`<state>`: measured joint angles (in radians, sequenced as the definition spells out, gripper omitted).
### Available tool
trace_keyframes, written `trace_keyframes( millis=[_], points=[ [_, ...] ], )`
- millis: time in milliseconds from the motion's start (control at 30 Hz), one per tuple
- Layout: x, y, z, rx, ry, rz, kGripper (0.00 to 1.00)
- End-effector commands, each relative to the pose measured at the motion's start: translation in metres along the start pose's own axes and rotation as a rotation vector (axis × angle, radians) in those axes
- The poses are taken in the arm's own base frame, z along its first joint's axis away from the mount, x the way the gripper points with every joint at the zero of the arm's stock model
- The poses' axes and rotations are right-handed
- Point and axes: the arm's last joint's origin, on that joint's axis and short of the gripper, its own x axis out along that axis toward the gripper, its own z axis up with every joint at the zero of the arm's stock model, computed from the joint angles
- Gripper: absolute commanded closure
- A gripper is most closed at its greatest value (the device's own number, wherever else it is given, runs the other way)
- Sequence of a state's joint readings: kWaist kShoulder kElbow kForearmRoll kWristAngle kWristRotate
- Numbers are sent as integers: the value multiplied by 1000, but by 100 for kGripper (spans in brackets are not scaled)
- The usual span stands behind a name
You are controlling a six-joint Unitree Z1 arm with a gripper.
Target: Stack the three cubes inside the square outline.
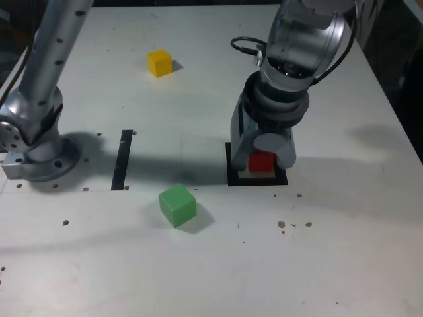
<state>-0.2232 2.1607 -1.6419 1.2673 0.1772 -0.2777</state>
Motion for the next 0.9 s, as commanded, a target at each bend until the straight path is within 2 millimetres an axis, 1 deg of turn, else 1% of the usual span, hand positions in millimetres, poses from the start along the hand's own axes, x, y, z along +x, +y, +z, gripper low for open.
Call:
trace_keyframes(
  millis=[0, 67, 167, 267, 333, 433, 533, 667, 867],
  points=[
    [1, 0, 0, 1, 3, -1, 29],
    [-2, 2, -3, 0, -4, 3, 25],
    [-14, 8, -11, 3, -30, 27, 19],
    [-30, 24, -24, 26, -51, 56, 14],
    [-36, 39, -34, 36, -47, 68, 12],
    [-40, 67, -55, 22, -22, 76, 11],
    [-37, 100, -78, -31, 6, 84, 10],
    [-27, 146, -99, -140, 55, 84, 10],
    [-3, 219, -120, -364, 124, 50, 9]
  ],
)
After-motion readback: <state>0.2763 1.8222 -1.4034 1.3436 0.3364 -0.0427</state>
